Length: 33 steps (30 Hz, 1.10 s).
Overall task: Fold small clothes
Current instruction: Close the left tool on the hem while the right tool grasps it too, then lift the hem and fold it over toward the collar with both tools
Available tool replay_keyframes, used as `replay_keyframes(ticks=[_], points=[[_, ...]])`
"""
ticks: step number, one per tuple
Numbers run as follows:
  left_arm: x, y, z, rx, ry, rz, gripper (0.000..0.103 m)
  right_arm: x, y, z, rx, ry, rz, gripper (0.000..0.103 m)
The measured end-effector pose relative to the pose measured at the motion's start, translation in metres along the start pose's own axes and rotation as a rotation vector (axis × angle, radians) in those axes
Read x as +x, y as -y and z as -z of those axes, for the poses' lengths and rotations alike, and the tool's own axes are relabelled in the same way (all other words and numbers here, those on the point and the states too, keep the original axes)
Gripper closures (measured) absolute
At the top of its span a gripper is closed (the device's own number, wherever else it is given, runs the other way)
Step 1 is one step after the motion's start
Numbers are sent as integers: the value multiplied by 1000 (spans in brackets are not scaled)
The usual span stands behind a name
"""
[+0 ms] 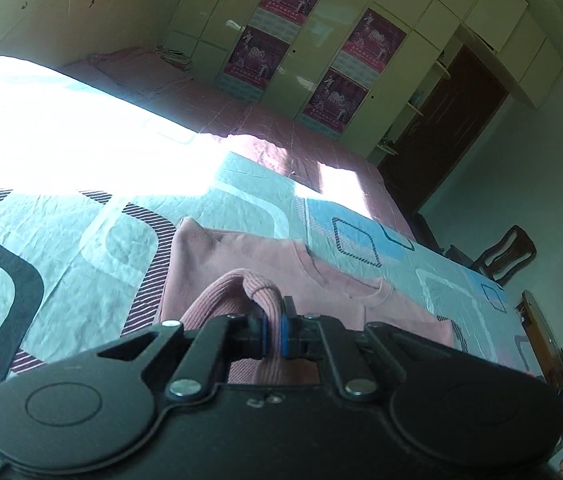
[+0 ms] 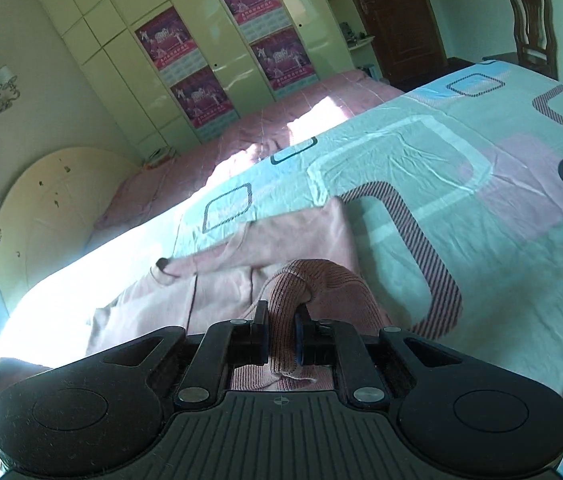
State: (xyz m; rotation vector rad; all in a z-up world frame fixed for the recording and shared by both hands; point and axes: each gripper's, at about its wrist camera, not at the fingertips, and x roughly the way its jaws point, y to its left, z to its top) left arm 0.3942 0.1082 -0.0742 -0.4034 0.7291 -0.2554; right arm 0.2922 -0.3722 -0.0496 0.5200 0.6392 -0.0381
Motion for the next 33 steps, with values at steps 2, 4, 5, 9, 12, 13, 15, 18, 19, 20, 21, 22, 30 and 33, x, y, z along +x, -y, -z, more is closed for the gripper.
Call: replay_keyframes(ticks=[2,4,5,9,12,13,15,18,19,20,21,22,30,33], points=[[29,0,-14,-12,-6,-30,97,28,2,-17,8,-14,6,92],[56,0,-25,-21,-20,-53,97,59,7,-31,41,-41,12,92],[70,1,-29,-13,-28,-73,97,74,12,-35,72,-57,14,92],[119,1,-35,12,-73,-147,96,124,33,-45,146,-113,43,92],[143,-3,-35,21,-102,-207,87,146,43,-48,159,-139,57,92],[149,-6,-36,18,-115,-219,84,149,46,-50,172,-138,55,91],[156,-12,-37,7,-138,-218,81,153,52,-55,194,-138,34,79],[153,-19,-42,-12,-141,-191,63,141,52,-66,148,-65,45,37],[146,-21,-44,-14,-114,-194,37,137,52,-69,127,-46,42,35],[136,-22,-46,-5,-69,-198,19,134,51,-72,108,-36,33,35],[129,-23,-48,12,-36,-196,17,131,51,-74,91,-31,21,35],[123,-24,-53,42,-12,-190,17,129,51,-76,72,-27,10,35],[151,-11,-50,271,-127,-138,23,170,28,-63,-168,-106,2,35],[175,-6,-44,344,-177,-159,31,187,24,-58,-250,-133,12,35]])
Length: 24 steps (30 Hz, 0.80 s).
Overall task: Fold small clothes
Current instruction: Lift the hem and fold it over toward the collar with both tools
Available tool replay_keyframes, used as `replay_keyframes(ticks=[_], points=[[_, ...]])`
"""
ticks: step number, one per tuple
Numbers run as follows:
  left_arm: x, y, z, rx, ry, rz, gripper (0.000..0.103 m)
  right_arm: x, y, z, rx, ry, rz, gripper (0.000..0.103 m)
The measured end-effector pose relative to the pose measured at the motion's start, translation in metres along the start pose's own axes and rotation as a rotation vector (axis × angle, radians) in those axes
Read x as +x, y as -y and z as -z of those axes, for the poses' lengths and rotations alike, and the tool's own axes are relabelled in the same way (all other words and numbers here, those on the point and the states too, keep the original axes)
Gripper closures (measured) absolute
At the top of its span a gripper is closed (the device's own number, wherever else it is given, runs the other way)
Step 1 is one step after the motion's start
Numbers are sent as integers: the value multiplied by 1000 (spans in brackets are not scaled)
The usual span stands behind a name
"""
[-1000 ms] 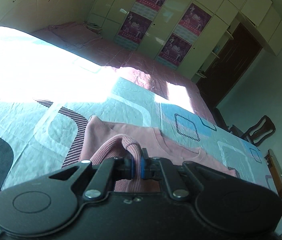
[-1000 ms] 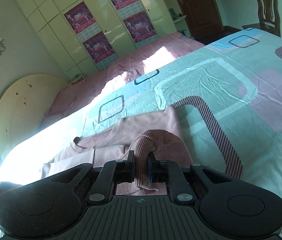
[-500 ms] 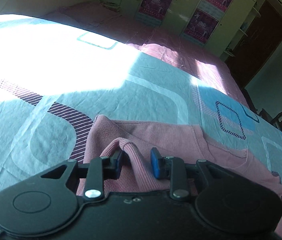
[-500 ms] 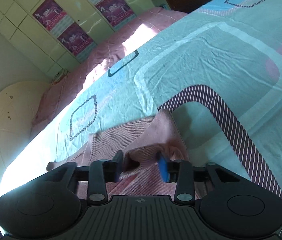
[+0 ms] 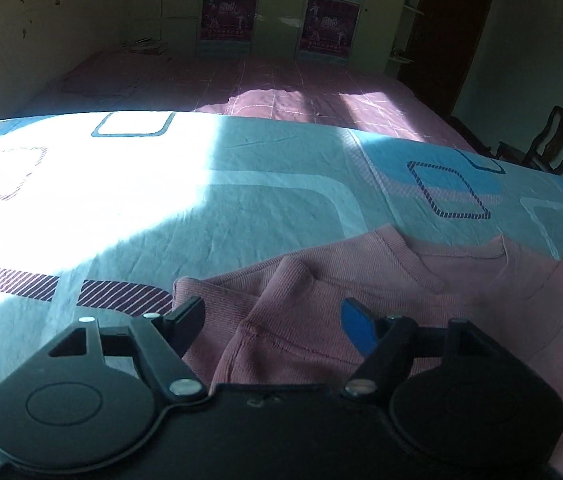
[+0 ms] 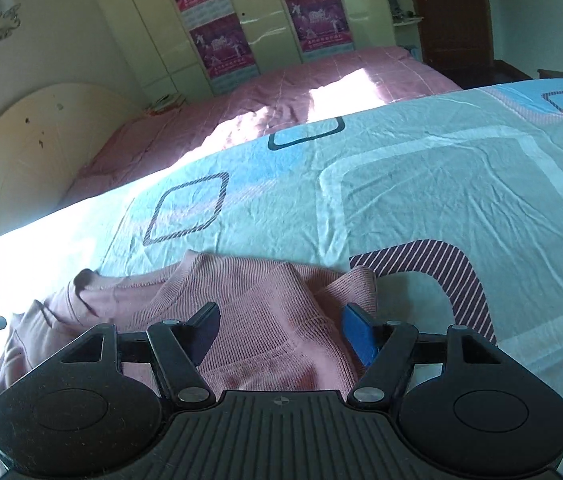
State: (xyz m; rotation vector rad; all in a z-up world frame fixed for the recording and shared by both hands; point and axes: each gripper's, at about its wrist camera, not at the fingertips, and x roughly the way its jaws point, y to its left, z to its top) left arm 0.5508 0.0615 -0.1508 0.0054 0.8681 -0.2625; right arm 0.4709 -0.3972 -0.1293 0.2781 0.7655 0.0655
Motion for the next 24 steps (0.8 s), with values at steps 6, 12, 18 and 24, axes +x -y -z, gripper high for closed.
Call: replay_keyframes(ticks=[6,12,18,24], points=[[24,-2,6,46,-50,24,46,25,-3,0,-109,-55,-7,35],[20,1,8,100,-54,86,88,35,-4,2,-159,-97,-6,86],[-20,1,4,41,139,75,94,1,-6,-5,-138,36,-17,96],[-31,-3,-7,-95,274,-17,94,-12,-7,-20,-101,176,75,96]])
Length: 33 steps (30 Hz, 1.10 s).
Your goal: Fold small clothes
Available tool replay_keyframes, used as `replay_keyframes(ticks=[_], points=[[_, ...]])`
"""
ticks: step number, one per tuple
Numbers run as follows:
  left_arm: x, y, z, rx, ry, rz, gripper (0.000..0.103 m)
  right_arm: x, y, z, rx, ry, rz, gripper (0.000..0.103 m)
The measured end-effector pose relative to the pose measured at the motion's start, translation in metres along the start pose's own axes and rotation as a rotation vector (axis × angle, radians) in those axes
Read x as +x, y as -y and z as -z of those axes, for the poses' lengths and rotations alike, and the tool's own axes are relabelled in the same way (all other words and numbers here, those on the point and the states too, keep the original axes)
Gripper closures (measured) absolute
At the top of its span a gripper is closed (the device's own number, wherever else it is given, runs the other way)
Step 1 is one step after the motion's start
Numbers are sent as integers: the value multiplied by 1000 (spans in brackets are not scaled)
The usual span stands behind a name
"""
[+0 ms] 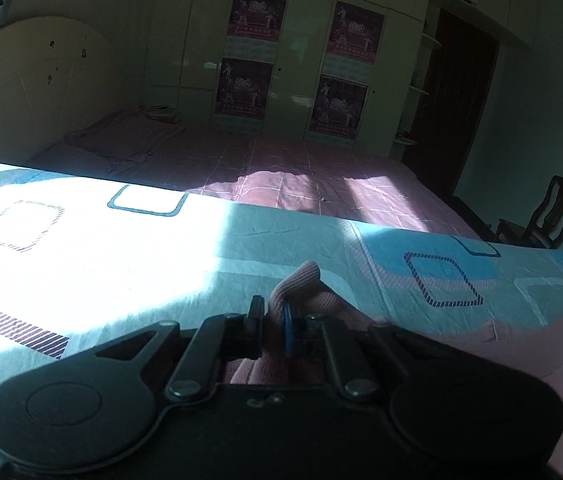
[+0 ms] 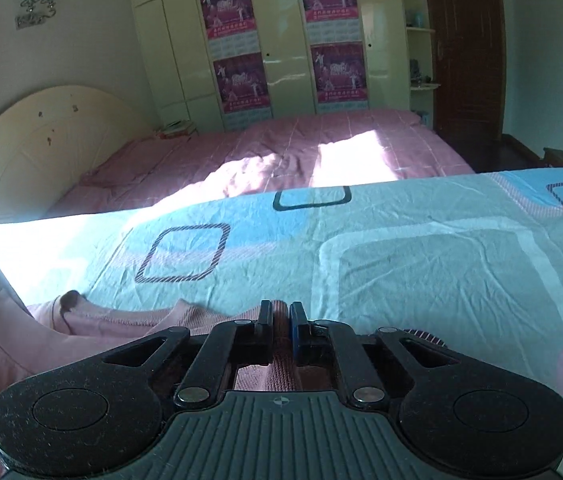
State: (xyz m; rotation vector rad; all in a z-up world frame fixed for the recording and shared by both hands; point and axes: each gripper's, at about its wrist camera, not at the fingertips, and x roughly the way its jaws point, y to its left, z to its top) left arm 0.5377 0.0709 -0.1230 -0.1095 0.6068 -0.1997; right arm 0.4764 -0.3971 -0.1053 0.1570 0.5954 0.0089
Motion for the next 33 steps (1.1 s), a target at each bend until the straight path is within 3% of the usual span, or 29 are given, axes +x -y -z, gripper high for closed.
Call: replay_keyframes(ticks=[5,9,12,16,17,20,21,22,28,30,33], points=[[32,10,28,69,-100,-98,94,40,3,20,11,-102,93,96],[45,18,45,150,-123,-158,93,55,-1,29,-28,-106,147,96],[45,27,42,206,-120,-195,85,51,1,27,-43,-102,143,96],[17,21,38,195,-77,-181,45,20,2,20,6,-52,91,95],[8,20,38,191,-62,-178,40,11,-3,21,-3,-50,77,95],[-21,21,45,212,-48,-143,40,-6,-17,29,-28,-59,31,84],[-30,22,50,219,-51,-135,40,-9,-21,33,-32,-63,24,65],[-37,23,56,223,-59,-124,40,-14,-27,39,-39,-60,16,54],[-55,37,93,306,-102,-106,44,-28,-58,63,-53,-74,-20,54],[-47,36,102,341,-136,-168,49,-25,-65,70,-77,-89,-4,54],[-51,30,109,345,-119,-233,49,-18,-58,80,-124,-115,81,54]])
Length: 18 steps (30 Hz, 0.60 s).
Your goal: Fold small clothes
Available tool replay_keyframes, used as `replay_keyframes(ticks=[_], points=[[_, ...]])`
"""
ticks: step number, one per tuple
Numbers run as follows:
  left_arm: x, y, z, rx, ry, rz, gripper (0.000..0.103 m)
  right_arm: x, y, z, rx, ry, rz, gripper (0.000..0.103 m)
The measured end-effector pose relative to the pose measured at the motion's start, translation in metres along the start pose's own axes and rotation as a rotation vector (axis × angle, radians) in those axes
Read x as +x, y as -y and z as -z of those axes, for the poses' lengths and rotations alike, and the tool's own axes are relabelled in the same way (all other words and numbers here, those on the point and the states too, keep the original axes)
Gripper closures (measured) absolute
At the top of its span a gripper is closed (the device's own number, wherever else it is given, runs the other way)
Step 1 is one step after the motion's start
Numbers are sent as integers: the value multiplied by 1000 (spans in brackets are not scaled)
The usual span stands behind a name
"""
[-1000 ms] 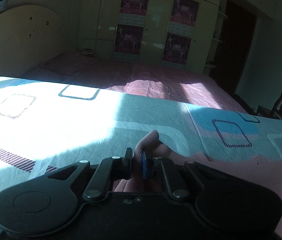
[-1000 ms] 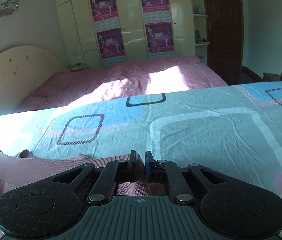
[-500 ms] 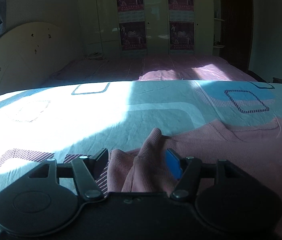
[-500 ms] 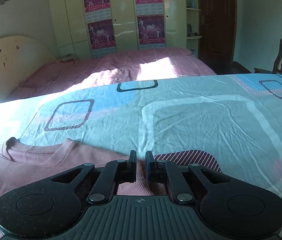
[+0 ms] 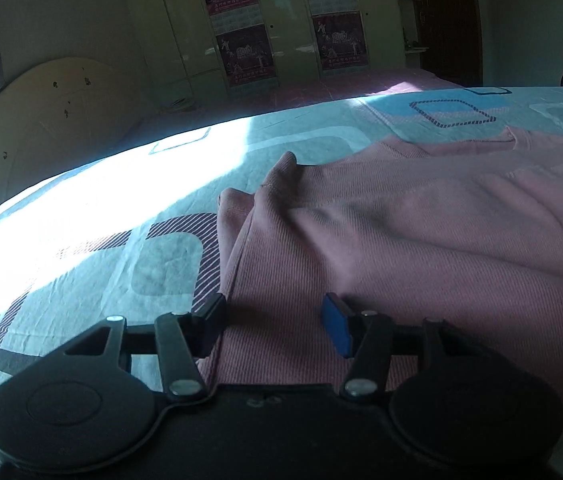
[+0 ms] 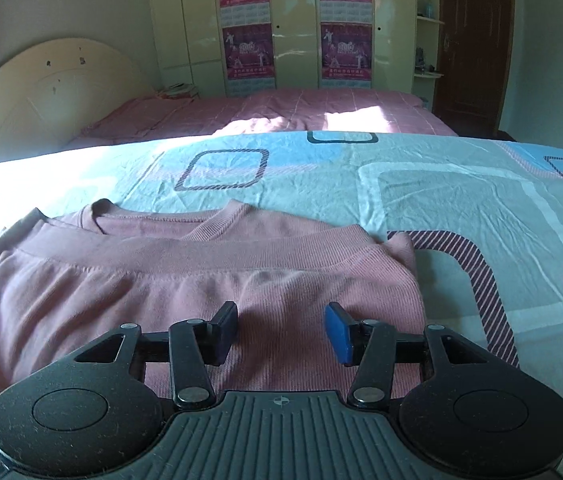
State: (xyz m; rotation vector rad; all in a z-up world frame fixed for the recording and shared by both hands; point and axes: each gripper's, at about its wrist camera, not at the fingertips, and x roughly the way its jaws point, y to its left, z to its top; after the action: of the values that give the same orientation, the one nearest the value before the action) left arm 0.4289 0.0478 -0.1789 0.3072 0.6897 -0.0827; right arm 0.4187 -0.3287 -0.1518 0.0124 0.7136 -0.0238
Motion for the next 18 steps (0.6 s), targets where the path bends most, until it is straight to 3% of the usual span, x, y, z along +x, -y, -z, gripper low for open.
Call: replay_keyframes(ticks=[2,6,9,14,18], points=[[-4,-4,9,-18,-1,-32,49,12,14,10,-20,-37,83,54],[-13,-8,16,-35,-7,-46,52,13,30,15,0,-29,146,55],[-25,-10,10,-41,-2,-18,59,-5,39,14,97,-13,111,55],[-52,2,-5,-74,86,78,57,-38,13,16,88,38,1,55],[-50,29,-7,-30,80,164,56,-38,-7,25,53,8,-26,55]])
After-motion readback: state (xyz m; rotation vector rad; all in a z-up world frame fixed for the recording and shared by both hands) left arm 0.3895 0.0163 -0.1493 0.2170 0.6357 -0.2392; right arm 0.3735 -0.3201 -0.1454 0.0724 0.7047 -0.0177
